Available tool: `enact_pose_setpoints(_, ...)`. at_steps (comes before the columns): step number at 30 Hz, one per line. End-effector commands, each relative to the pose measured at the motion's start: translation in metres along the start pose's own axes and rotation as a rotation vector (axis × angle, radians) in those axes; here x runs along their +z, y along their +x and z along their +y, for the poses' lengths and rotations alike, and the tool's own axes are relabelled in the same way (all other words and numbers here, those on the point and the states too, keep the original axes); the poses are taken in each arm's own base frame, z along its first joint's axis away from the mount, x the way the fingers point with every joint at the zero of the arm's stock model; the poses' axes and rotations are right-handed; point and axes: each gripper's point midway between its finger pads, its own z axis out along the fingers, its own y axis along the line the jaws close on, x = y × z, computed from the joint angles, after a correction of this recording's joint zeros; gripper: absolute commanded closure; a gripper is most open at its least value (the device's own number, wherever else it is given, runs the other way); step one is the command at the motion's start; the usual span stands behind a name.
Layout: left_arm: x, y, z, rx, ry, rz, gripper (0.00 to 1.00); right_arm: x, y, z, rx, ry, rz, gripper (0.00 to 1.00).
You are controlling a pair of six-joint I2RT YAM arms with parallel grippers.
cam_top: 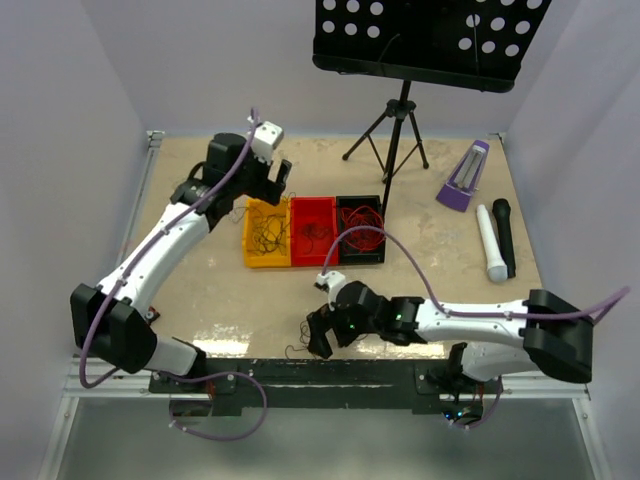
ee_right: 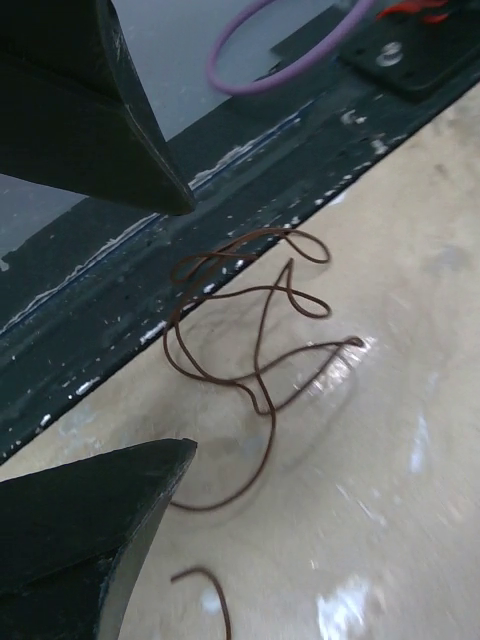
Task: Untangle the cables
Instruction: Place the cable in the bin, then pick up the cable at the center of the board.
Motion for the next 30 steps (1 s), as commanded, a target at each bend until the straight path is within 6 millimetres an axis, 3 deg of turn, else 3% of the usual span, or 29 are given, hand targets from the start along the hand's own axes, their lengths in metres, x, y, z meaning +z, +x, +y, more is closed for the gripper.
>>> enact_pose_setpoints(1, -0.032, -0.027, 0.026, -0.025, 0.015, -0.055, 0.01, 0.009, -0.016, 0.024, -0.084, -0.027, -0.021, 0.01)
enact_pose_setpoints(8, -0.043, -0.028, 0.064, -0.050, 0.012, -0.062, 0.00, 0.029, -0.014, 0.034, -0.126, -0.025, 0.005, 0.01)
enact_pose_setpoints(13, -0.054, -0.038, 0.072, -0.033, -0.007, -0.127, 0.00, 0.051, 0.001, 0.028, -0.167, 0.046, 0.050, 0.02)
enact_pose_setpoints(16, -0.056, -0.036, 0.076, -0.047, -0.008, -0.131, 0.00, 0.060, 0.008, 0.017, -0.171, 0.124, 0.082, 0.13)
enact_pose_setpoints(18, -0.056, -0.036, 0.080, -0.053, -0.020, -0.134, 0.02, 0.059, 0.000, 0.014, -0.162, 0.168, 0.065, 0.39)
enact_pose_setpoints(21, -0.055, -0.035, 0.086, -0.062, -0.042, -0.140, 0.05, 0.043, -0.038, 0.033, -0.156, 0.153, -0.040, 0.87)
enact_pose_setpoints(22, -0.054, -0.036, 0.087, -0.066, -0.044, -0.144, 0.05, 0.034, -0.053, 0.044, -0.151, 0.131, -0.076, 0.93)
enact_pose_setpoints(27, -0.057, -0.036, 0.090, -0.070, -0.059, -0.161, 0.06, -0.025, -0.135, 0.072, -0.184, 0.144, -0.279, 1.00)
enact_pose_setpoints(30, -0.061, -0.038, 0.092, -0.071, -0.073, -0.177, 0.06, -0.060, -0.184, 0.073, -0.196, 0.144, -0.381, 1.00)
